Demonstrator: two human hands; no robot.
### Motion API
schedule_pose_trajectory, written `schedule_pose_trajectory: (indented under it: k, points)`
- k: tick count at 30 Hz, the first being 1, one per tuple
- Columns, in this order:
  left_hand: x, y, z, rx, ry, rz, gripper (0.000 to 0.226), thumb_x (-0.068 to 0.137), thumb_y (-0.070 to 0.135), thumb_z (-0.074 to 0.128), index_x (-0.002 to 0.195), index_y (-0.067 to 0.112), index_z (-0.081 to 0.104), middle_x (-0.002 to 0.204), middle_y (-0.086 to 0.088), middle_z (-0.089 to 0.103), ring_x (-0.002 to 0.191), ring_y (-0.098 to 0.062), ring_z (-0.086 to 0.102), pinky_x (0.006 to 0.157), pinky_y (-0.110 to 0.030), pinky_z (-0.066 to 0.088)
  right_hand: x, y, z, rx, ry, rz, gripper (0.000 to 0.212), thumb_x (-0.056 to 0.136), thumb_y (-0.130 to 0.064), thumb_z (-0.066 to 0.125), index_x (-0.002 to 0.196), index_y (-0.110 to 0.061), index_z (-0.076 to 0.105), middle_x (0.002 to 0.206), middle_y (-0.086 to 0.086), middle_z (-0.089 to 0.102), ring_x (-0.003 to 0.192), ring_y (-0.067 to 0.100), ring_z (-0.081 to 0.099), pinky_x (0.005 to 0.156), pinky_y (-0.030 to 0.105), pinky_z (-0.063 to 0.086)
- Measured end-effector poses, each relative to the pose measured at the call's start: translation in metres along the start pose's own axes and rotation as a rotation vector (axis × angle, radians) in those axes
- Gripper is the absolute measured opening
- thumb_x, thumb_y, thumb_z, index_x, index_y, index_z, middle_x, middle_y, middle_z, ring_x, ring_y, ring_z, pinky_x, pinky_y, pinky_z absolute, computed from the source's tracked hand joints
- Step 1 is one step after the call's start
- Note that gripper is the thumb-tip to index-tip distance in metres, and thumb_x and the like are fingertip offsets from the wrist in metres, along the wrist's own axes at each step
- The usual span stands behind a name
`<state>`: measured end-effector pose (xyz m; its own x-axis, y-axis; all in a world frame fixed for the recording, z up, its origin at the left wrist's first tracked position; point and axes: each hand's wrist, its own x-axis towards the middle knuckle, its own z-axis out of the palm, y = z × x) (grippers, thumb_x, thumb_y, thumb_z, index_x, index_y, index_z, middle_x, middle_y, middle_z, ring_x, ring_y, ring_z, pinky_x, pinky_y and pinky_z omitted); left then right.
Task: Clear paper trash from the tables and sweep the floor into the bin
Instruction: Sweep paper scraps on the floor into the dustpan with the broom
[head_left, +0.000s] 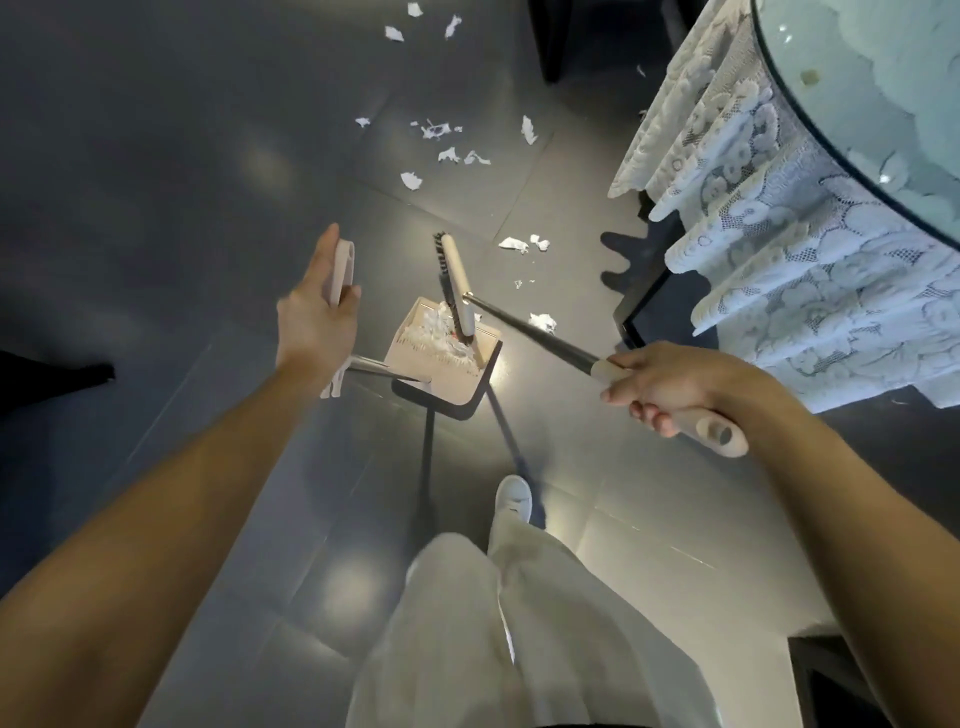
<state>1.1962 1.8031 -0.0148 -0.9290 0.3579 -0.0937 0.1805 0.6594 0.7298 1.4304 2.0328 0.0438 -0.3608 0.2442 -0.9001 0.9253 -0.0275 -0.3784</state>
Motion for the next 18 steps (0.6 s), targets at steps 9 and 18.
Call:
schedule_pose_trajectory:
  k: [9,18]
  points:
    - [0.085,0.013,0.002,0.091,-0.120,0.103,0.060,0.096,0.023,0.053,0.140,0.052,0.027,0.117,-0.011,0.061,0.095,-0.035,0.063,0.091,-0.046,0.051,0.009,-0.037,-0.034,0.084,0.090,-0.006,0.020,0.093,-0.009,0.059,0.113,-0.008,0.059,0.048,0.006,0.046,0.035,0.012,0.037,0.035,0.018,0.035]
    - [0.161,-0.009,-0.032,0.145,-0.323,0.366,0.059,0.094,0.015,0.056,0.144,0.036,0.035,0.131,-0.006,0.059,0.105,-0.036,0.060,0.090,-0.044,0.051,0.043,-0.071,0.025,-0.113,0.349,0.099,0.020,0.092,-0.010,0.058,0.111,-0.006,0.057,0.059,0.010,0.056,0.037,0.014,0.047,0.041,0.020,0.039]
